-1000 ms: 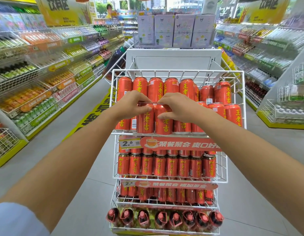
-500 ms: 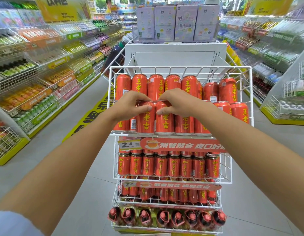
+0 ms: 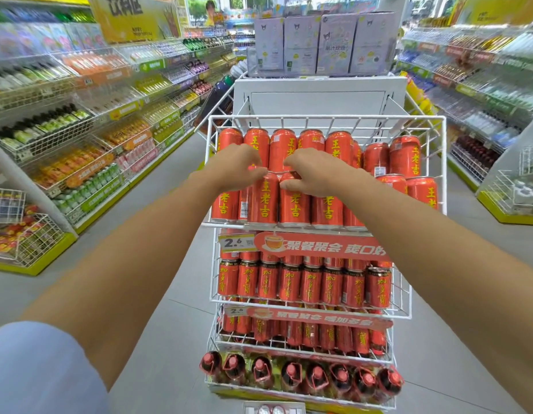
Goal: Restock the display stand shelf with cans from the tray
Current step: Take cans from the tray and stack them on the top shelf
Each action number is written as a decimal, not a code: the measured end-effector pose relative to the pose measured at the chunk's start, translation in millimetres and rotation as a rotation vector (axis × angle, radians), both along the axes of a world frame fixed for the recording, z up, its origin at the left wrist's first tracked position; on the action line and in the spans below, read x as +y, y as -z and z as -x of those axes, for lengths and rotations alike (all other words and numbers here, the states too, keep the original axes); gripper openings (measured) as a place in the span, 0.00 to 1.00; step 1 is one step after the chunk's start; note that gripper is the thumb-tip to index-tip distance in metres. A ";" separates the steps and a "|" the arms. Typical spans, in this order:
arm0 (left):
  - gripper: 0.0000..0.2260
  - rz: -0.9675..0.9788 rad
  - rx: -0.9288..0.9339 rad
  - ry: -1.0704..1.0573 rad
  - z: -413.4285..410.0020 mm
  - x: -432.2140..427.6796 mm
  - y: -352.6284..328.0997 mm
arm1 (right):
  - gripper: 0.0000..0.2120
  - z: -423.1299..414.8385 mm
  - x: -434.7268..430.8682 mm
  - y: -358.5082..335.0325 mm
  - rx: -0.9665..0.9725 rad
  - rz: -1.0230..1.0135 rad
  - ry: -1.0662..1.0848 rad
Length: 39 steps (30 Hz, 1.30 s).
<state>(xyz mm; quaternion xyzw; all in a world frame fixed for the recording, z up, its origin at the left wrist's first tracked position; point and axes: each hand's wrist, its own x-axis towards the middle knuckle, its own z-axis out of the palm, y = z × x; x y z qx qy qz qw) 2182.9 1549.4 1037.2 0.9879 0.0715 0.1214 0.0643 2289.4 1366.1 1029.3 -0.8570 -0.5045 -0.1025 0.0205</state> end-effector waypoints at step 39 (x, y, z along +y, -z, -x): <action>0.23 0.133 0.511 0.042 217.2 -51.1 286.2 | 0.28 229.9 -65.3 279.3 0.422 0.331 0.210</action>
